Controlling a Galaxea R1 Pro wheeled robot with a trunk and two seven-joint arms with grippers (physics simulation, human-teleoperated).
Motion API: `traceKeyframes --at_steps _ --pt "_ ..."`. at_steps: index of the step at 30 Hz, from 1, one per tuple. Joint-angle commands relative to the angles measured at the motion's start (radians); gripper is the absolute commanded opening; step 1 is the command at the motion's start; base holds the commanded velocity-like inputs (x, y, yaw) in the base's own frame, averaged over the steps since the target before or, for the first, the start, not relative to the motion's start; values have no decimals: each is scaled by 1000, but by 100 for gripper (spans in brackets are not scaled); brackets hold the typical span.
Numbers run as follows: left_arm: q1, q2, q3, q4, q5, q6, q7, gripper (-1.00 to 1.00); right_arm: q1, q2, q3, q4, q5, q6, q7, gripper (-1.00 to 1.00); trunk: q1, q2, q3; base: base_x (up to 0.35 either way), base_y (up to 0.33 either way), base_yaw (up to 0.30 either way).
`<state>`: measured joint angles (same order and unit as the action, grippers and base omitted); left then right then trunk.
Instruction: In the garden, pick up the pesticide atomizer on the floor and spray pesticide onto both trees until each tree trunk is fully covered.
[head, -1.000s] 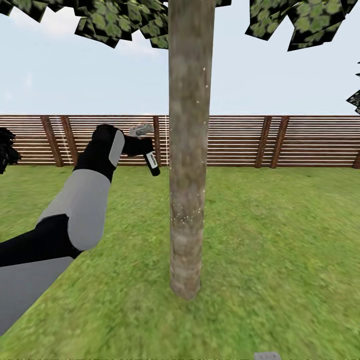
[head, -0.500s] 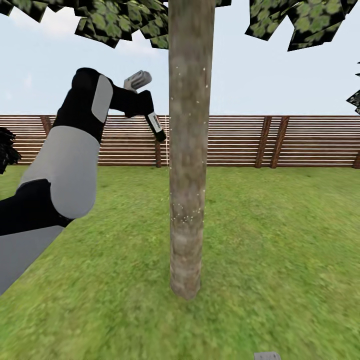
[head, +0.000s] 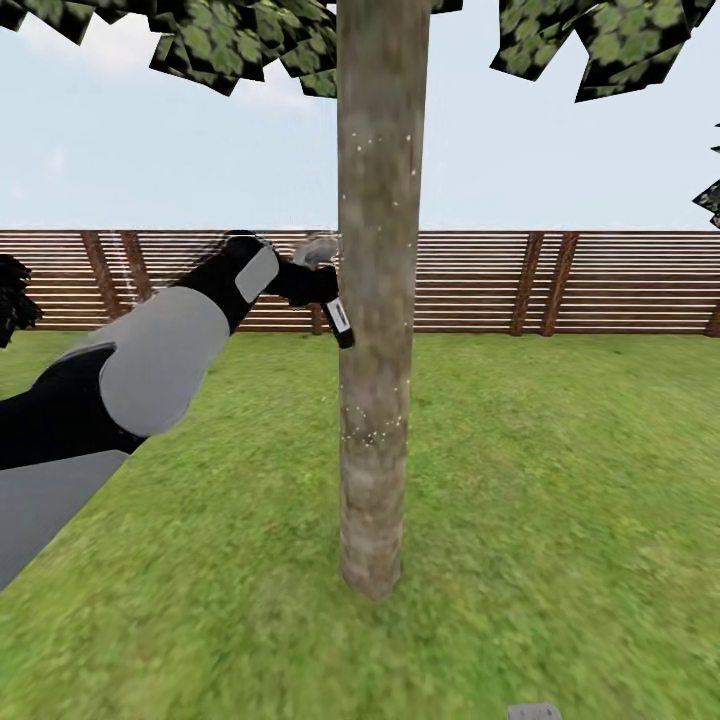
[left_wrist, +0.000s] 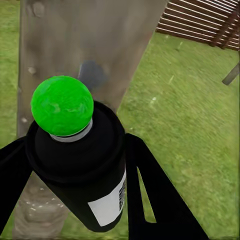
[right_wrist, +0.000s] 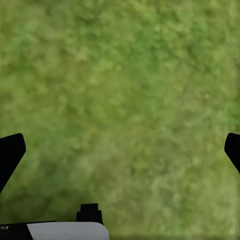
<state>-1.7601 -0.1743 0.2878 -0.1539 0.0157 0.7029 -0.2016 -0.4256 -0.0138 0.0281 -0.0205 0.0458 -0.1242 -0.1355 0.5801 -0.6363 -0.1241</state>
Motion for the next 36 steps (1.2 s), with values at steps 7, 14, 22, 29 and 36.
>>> traceKeyframes --at_steps 7,14,22,29,36 --pt "2 0 3 114 -1 -94 -1 -100 -1 0 3 1 5 -2 -4 100 0 -2 -2 0 0 0" --pt "10 0 -2 119 -3 -100 -2 -100 -1 0 3 2 5 -2 -4 100 0 -2 -2 0 0 0" --pt "78 0 -30 125 -197 -223 0 -100 -1 0 3 1 5 -2 -4 100 0 -2 -2 0 0 0" --pt "110 0 -36 127 -256 -217 -114 -100 -1 0 3 1 5 -2 -4 100 0 -2 -2 0 0 0" --pt "198 0 -39 127 -373 -221 -123 -100 -1 0 3 2 5 -2 -4 100 0 -2 -2 0 0 0"
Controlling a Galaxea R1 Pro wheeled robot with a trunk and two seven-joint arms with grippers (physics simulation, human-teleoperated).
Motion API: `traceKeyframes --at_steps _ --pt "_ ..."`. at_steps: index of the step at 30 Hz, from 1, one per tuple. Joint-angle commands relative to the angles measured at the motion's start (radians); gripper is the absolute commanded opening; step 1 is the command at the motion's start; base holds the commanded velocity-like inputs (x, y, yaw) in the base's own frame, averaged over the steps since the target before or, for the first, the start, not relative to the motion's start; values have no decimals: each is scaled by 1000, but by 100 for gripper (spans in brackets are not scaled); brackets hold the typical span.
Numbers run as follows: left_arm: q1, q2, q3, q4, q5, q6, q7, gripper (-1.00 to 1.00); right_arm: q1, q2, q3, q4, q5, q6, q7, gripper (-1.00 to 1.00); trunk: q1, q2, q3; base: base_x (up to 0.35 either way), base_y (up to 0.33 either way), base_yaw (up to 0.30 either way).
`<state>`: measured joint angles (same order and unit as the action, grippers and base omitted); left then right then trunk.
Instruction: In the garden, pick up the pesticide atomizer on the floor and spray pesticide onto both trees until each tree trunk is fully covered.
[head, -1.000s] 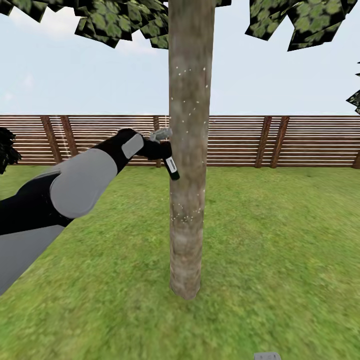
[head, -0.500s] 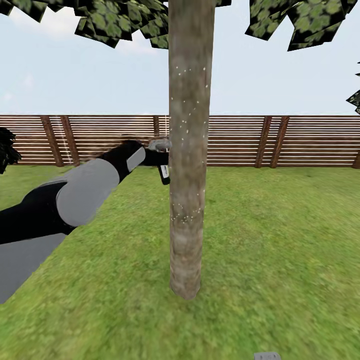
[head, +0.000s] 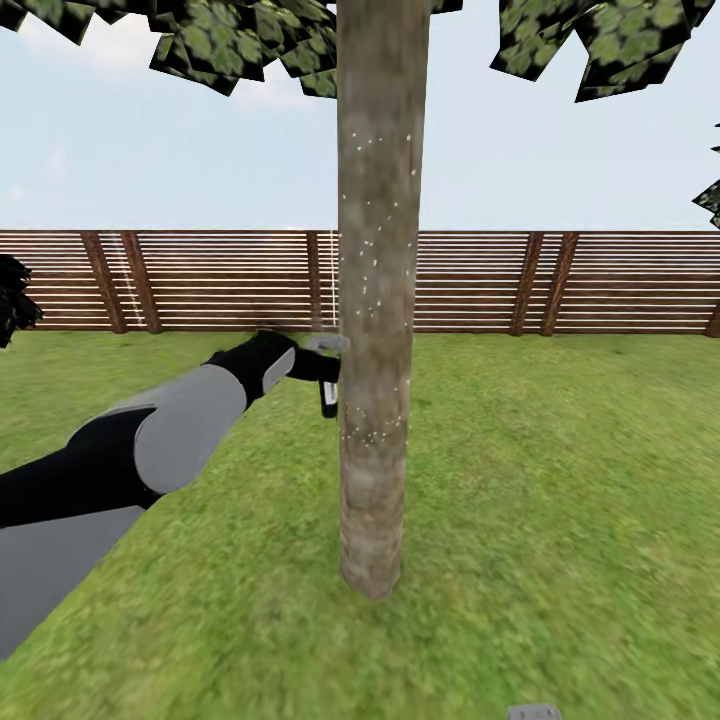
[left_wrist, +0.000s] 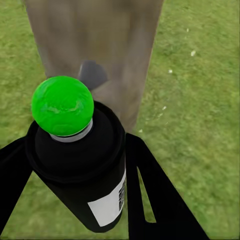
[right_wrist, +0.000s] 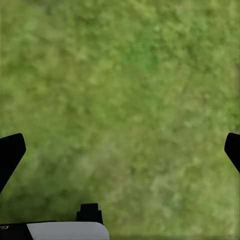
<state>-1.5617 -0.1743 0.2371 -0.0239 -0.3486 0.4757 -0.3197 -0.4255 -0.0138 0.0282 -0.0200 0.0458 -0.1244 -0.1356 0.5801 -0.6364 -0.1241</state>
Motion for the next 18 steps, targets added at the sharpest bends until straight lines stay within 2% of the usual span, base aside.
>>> traceKeyframes --at_steps 1,5,7,15,18 --pt "18 0 11 -2 -14 4 -6 -100 -1 0 2 1 5 -2 -4 100 0 -2 -2 0 0 0" --pt "89 0 12 -2 -18 -10 -7 -100 -1 0 2 1 5 -2 -4 100 0 -2 -2 0 0 0" --pt "132 0 13 -3 -19 -57 -7 -100 -1 0 2 1 5 -2 -4 100 0 -2 -2 0 0 0" --pt "170 0 12 -6 -21 -89 -1 -100 -1 0 2 2 5 -2 -4 100 0 -2 -2 0 0 0" --pt "208 0 11 -5 -20 -125 -1 -100 -1 0 2 2 5 -1 -4 100 0 -2 -2 0 0 0"
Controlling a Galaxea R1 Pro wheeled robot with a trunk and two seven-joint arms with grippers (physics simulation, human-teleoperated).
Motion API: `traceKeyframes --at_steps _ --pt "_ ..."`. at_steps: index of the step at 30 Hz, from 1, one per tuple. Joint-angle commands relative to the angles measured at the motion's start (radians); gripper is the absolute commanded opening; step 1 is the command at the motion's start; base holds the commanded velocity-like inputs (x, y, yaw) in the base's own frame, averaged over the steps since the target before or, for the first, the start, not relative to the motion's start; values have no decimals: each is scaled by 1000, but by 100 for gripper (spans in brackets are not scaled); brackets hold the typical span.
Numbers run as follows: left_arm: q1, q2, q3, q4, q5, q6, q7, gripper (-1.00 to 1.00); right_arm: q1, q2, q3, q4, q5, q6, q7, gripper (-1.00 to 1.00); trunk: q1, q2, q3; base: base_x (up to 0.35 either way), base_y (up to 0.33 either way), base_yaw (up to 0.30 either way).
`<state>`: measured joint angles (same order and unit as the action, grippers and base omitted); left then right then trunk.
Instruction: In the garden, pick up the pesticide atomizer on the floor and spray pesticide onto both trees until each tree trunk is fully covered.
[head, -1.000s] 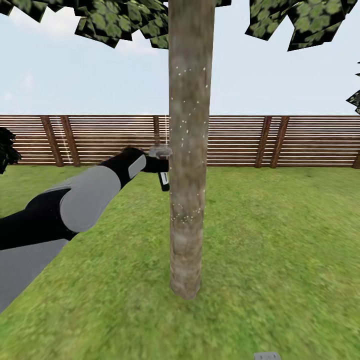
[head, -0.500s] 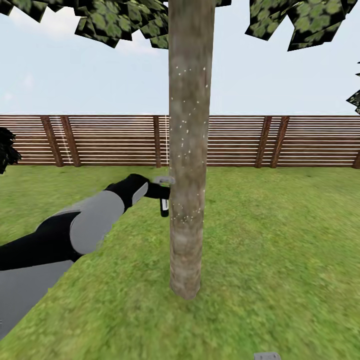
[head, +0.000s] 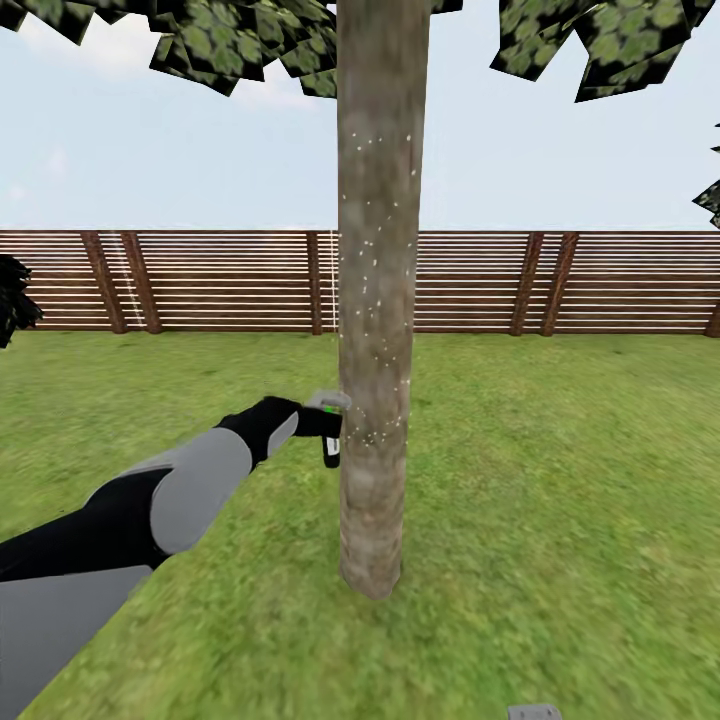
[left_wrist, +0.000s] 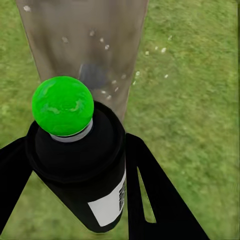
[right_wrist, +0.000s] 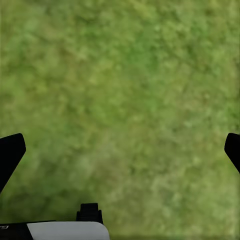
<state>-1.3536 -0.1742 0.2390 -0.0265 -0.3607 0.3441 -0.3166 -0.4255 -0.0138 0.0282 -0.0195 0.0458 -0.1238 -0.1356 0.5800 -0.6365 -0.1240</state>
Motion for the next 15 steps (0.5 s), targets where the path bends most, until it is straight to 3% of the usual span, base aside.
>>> traceKeyframes --at_steps 1,5,7,10,15 --pt "9 0 9 -2 -8 -4 -4 -100 -1 0 2 1 5 -2 -4 100 0 -2 -2 0 0 0" --pt "51 0 10 -5 -9 -69 4 -100 -1 -1 2 23 5 -3 -4 100 0 -2 -2 0 0 0" --pt "56 0 10 -8 -8 -101 52 -100 -1 -1 2 53 5 -3 -4 100 0 -2 -2 0 0 0" --pt "58 2 11 -8 -6 -119 131 -100 -1 -1 2 71 5 -3 -4 100 0 -2 -2 0 0 0" --pt "92 25 12 -4 -7 -125 149 -100 -1 -1 2 74 5 -2 -4 100 0 -2 -2 0 0 0"
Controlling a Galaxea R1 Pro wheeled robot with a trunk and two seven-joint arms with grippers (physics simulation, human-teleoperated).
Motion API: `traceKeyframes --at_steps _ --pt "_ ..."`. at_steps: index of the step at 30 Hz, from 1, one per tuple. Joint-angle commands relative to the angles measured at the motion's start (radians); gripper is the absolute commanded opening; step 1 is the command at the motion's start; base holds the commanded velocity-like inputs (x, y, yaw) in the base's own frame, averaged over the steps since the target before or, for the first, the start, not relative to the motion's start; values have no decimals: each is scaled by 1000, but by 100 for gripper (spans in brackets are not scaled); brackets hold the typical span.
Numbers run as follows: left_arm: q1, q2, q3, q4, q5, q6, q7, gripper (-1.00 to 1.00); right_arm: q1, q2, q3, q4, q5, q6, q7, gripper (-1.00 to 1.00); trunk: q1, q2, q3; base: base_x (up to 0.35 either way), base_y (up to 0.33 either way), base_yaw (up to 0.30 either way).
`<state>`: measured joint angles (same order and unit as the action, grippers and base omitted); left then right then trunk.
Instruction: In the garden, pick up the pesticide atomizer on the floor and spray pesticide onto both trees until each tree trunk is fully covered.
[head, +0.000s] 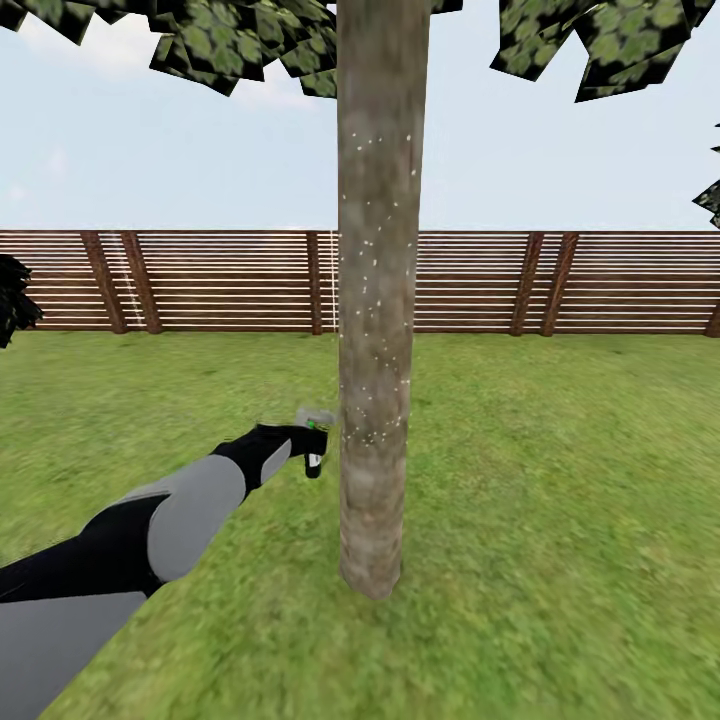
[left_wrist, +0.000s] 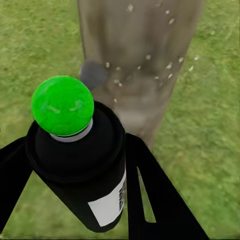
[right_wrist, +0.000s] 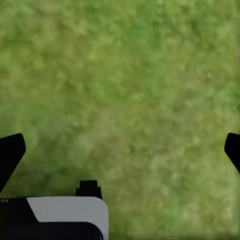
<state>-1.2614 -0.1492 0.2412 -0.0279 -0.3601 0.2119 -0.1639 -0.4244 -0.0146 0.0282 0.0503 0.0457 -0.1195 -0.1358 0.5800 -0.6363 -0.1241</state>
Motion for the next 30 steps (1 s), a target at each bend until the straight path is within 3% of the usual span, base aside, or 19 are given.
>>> traceKeyframes --at_steps 1,4,14,25,30 --pt "11 5 11 -3 -8 2 -3 -100 -2 0 2 5 5 -6 -4 100 0 -2 -2 0 0 0" --pt "86 44 12 -3 12 -102 -2 -100 -2 1 2 5 5 -6 -4 100 0 -2 -2 0 0 0" --pt "260 45 12 -1 33 -232 -11 -100 -2 1 2 5 3 -6 -4 100 0 -2 -2 5 18 0" --pt "281 45 12 -1 33 -235 -11 -100 0 1 2 5 3 -5 -4 100 0 -2 -2 156 302 -5" --pt "281 45 12 -1 33 -233 -12 -100 5 1 2 5 3 -6 -4 100 0 -2 -2 65 348 -192"
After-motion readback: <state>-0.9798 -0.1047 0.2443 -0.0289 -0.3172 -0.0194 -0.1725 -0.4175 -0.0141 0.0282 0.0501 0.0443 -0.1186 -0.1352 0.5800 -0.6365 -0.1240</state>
